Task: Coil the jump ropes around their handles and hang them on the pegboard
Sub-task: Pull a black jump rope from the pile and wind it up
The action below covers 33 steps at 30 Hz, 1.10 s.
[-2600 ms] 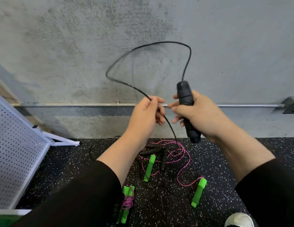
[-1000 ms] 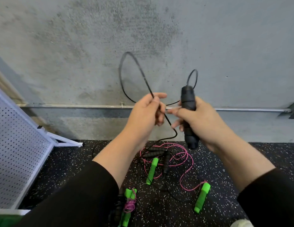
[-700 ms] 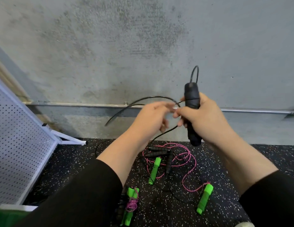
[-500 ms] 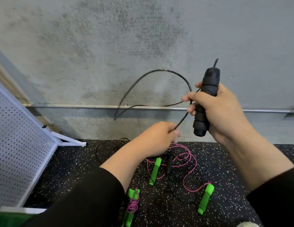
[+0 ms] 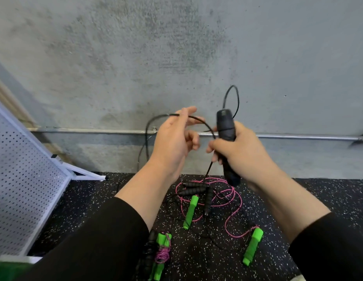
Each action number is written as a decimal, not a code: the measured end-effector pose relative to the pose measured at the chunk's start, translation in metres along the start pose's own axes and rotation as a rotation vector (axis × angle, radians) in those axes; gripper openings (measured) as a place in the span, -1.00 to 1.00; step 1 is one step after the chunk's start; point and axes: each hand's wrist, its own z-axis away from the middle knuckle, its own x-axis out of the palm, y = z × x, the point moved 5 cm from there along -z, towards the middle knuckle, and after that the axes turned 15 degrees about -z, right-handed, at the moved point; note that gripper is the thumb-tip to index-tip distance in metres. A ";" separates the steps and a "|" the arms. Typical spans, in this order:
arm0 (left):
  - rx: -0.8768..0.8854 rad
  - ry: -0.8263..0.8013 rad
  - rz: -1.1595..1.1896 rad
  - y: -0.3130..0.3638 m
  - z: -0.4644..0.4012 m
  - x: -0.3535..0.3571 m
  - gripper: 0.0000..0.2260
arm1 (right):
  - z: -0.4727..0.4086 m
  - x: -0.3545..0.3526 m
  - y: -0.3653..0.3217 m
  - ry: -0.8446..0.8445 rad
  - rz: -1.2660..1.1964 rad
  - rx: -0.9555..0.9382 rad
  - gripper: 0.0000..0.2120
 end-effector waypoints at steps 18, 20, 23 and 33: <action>0.033 0.000 -0.034 -0.005 0.002 0.008 -0.78 | 0.001 -0.016 -0.004 -0.009 -0.068 0.102 -0.74; 0.027 -0.011 0.171 0.002 0.000 0.001 -0.80 | 0.004 -0.007 0.001 -0.111 0.095 0.120 -0.74; 0.042 0.022 0.232 0.006 -0.004 -0.008 -0.78 | 0.002 -0.002 -0.003 -0.088 0.234 0.047 -0.74; -0.169 -0.583 -0.717 -0.047 0.037 0.040 -0.83 | -0.004 -0.017 -0.031 0.083 -0.294 -0.041 -0.74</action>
